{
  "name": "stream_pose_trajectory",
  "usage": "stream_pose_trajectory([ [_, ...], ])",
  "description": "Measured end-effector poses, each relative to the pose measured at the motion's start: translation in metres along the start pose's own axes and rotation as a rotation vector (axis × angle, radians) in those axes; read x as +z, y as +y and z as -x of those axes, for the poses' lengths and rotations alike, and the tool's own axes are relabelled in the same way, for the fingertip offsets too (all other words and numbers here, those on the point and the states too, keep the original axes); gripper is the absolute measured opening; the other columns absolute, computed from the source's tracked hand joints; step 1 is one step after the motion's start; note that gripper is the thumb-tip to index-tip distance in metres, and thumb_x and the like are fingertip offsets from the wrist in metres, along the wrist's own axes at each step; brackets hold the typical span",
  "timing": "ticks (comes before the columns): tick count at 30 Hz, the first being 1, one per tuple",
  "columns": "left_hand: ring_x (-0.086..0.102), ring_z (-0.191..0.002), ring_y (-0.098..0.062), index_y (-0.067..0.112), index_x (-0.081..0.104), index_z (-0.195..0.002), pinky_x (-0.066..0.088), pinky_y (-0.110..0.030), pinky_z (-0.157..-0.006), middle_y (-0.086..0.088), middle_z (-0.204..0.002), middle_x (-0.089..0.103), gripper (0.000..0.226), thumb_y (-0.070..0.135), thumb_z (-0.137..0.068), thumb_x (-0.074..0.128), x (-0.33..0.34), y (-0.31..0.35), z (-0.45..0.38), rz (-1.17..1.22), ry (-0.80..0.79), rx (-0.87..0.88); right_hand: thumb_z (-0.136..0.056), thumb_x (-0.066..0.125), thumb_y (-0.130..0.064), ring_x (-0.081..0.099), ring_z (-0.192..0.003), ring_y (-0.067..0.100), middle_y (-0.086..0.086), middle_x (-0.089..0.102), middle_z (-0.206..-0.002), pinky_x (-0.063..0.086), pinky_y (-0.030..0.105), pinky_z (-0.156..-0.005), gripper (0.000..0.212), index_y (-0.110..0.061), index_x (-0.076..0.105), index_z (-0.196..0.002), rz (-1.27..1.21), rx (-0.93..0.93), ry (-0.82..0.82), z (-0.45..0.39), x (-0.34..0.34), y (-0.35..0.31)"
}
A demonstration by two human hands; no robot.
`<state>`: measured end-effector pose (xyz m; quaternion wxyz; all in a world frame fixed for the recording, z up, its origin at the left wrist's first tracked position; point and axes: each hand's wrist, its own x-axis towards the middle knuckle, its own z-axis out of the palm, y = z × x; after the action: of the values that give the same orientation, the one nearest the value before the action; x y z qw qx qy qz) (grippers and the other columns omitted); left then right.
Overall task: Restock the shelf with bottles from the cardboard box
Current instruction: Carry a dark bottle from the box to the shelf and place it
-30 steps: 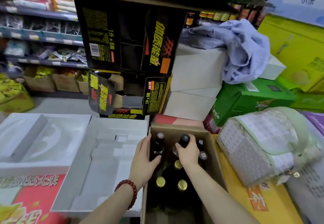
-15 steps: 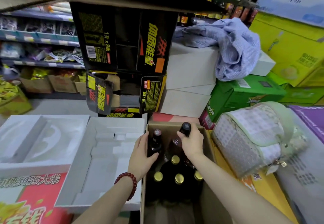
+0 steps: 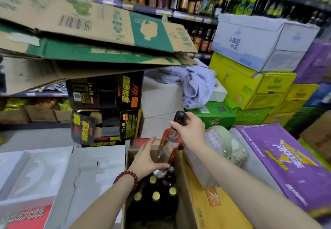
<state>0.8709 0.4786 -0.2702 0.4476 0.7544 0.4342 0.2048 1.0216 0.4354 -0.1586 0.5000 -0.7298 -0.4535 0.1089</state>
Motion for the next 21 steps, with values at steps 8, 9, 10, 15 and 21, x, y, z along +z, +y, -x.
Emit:
stream_pose_trajectory([
  [8, 0.043, -0.133, -0.011, 0.038, 0.015, -0.148, 0.038, -0.043, -0.112, 0.009, -0.146, 0.044, 0.135, 0.045, -0.039, 0.094, 0.028, 0.055, 0.028, 0.265, -0.012, 0.071, -0.061, 0.081, -0.049, 0.057, -0.066, 0.018, -0.007, 0.060, -0.060, 0.035, 0.029, -0.053, 0.035, -0.023, 0.059, -0.067, 0.098, -0.042, 0.195, 0.007, -0.049, -0.058],
  [9, 0.050, -0.127, -0.013, 0.036, 0.019, -0.147, 0.043, -0.042, -0.108, 0.007, -0.140, 0.051, 0.129, 0.040, -0.042, 0.095, 0.032, 0.059, 0.031, 0.256, 0.033, 0.060, -0.061, 0.081, -0.051, 0.057, -0.066, 0.018, -0.008, 0.060, -0.060, 0.034, 0.028, -0.051, 0.036, -0.022, 0.060, -0.067, 0.104, -0.044, 0.215, 0.009, -0.055, -0.063],
  [10, 0.057, -0.119, -0.013, 0.034, 0.023, -0.144, 0.048, -0.039, -0.102, 0.005, -0.133, 0.058, 0.121, 0.036, -0.046, 0.094, 0.035, 0.064, 0.033, 0.244, 0.071, 0.055, -0.061, 0.080, -0.052, 0.058, -0.067, 0.018, -0.007, 0.061, -0.061, 0.036, 0.028, -0.051, 0.038, -0.020, 0.062, -0.069, 0.112, -0.046, 0.229, 0.010, -0.060, -0.067],
  [15, 0.064, -0.074, 0.011, 0.034, 0.042, -0.122, 0.047, -0.005, -0.053, 0.016, -0.092, 0.067, 0.084, 0.025, -0.054, 0.091, 0.036, 0.089, 0.044, 0.177, 0.042, 0.102, -0.067, 0.079, -0.048, 0.063, -0.081, 0.021, -0.001, 0.069, -0.080, 0.049, 0.034, -0.068, 0.039, -0.017, 0.064, -0.086, 0.054, -0.048, 0.198, 0.023, -0.092, -0.074],
  [21, 0.067, -0.082, 0.003, 0.034, 0.047, -0.111, 0.051, -0.012, -0.067, 0.013, -0.092, 0.071, 0.075, 0.031, -0.049, 0.090, 0.047, 0.120, 0.060, 0.173, -0.057, 0.219, -0.075, 0.079, -0.033, 0.064, -0.084, 0.005, -0.015, 0.063, -0.088, 0.047, 0.017, -0.069, 0.030, -0.029, 0.059, -0.097, -0.076, -0.042, 0.014, 0.058, -0.141, -0.053],
])
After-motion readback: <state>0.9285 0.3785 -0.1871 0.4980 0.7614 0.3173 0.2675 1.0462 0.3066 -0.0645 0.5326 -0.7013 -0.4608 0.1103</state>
